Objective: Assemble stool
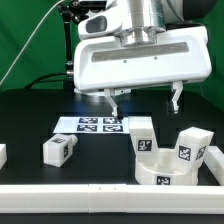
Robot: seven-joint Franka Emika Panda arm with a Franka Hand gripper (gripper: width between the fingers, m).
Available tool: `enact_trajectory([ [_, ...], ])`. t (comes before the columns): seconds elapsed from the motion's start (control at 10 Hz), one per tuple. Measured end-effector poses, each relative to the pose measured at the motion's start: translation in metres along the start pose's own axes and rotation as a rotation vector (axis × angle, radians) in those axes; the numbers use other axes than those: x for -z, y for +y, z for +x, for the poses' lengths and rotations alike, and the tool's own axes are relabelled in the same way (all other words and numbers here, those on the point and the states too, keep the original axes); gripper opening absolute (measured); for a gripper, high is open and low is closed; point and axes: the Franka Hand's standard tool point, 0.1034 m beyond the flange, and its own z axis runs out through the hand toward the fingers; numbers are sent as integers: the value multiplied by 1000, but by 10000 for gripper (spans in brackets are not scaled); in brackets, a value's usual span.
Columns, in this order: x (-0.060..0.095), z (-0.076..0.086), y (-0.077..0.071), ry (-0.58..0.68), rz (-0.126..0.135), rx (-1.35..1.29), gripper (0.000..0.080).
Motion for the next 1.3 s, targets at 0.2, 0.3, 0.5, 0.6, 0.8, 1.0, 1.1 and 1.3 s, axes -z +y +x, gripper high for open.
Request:
enact_trajectory([
  [0.2,3,-1,0,-184,57,22,649],
  [0.3,6,2,4,-266,76,28,649],
  [0.5,8,2,3,-384,99,31,649],
  [0.6,7,4,3,-385,102,40,649],
  [0.8,3,4,7,-363,115,160,649],
  [1.0,-2,6,9,-361,144,366,649],
  [1.1,-4,9,8,-360,157,455,649],
  [1.3,-5,7,11,-354,174,561,649],
])
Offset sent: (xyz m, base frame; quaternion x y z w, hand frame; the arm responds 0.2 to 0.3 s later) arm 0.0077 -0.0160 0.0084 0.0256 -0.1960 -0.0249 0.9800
